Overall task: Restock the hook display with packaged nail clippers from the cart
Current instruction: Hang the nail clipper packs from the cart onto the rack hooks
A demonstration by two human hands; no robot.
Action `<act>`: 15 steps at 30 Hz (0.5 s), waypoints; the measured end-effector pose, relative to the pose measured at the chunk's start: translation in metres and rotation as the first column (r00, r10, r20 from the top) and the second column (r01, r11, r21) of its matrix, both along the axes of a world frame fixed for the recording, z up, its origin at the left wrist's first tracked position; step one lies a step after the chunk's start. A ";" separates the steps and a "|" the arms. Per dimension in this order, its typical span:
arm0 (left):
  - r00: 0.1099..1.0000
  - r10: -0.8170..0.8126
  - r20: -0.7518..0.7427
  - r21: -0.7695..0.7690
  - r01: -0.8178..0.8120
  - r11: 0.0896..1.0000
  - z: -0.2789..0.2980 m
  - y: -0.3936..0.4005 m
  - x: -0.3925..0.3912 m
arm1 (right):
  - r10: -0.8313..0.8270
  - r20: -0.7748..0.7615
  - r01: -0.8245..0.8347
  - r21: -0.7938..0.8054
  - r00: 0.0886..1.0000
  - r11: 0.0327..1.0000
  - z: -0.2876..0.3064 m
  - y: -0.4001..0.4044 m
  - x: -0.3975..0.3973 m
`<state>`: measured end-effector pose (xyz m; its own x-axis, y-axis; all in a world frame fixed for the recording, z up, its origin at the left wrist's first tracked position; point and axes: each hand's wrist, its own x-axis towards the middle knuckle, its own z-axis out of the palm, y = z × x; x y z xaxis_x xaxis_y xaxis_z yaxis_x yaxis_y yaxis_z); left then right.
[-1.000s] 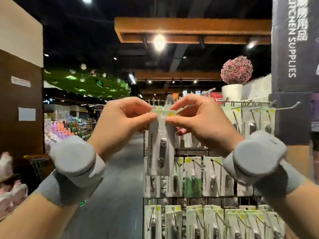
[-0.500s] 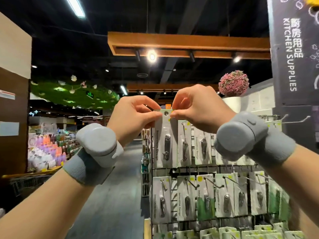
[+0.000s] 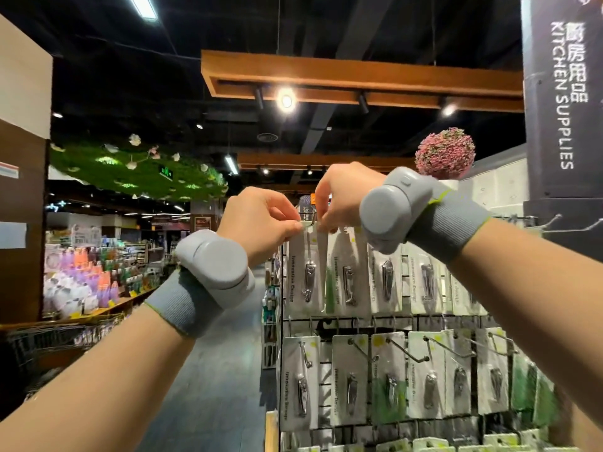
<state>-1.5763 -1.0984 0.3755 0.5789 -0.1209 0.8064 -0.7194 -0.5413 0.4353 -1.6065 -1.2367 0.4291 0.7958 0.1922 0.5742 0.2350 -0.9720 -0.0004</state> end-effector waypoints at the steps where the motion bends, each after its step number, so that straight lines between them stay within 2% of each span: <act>1: 1.000 0.012 0.003 -0.001 -0.012 1.000 0.000 0.000 0.001 | 0.007 -0.002 -0.007 0.006 1.000 1.000 0.000 0.001 0.003; 6: 0.997 0.048 0.056 0.041 -0.050 0.998 -0.001 0.001 0.002 | 0.028 0.053 -0.029 0.015 0.998 0.999 0.000 0.001 0.001; 8: 0.993 0.040 0.110 0.024 -0.043 0.999 -0.001 0.002 -0.003 | 0.051 0.189 -0.063 0.061 0.981 0.996 -0.004 -0.002 -0.005; 11: 0.976 0.043 0.214 -0.034 -0.037 0.999 -0.002 0.001 -0.016 | 0.068 0.423 -0.167 0.201 0.904 0.965 -0.013 -0.007 -0.019; 15: 0.928 0.037 0.371 -0.076 -0.010 0.997 -0.006 -0.002 -0.040 | 0.102 0.551 -0.348 0.363 0.828 0.865 -0.032 -0.015 -0.044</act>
